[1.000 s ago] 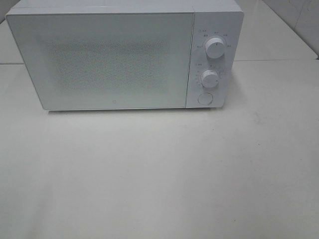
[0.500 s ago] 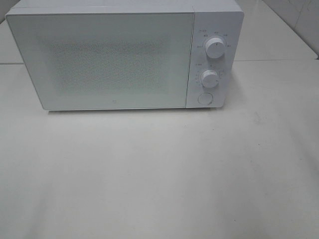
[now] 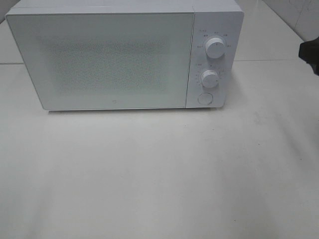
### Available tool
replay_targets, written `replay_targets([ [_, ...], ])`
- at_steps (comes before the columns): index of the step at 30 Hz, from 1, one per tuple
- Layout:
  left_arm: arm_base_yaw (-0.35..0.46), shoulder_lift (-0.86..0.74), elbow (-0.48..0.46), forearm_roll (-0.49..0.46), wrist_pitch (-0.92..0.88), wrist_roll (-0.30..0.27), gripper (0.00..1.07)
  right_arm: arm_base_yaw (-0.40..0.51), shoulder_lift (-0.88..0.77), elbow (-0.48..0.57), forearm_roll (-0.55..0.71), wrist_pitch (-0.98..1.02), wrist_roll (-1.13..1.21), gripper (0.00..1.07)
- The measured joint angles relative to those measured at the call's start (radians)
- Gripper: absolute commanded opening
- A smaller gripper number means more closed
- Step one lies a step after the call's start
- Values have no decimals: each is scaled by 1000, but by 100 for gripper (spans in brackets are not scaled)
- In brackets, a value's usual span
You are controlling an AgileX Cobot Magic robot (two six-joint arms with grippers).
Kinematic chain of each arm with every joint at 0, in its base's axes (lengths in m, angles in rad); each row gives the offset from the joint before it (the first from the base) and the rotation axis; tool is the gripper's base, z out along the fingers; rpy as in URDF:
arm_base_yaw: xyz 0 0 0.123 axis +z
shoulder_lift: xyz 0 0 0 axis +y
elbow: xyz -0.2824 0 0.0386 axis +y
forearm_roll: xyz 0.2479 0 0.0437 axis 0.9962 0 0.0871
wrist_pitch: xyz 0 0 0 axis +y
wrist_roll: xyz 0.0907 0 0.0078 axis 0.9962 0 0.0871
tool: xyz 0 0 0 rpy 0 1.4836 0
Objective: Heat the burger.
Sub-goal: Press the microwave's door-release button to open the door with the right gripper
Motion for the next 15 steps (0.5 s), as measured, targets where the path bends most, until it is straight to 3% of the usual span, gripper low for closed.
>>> replay_targets([
  [6, 0, 0, 0, 0, 0, 0, 98, 0, 101, 110, 0, -272, 0, 75],
  [15, 0, 0, 0, 0, 0, 0, 98, 0, 256, 152, 46, -509, 0, 74],
])
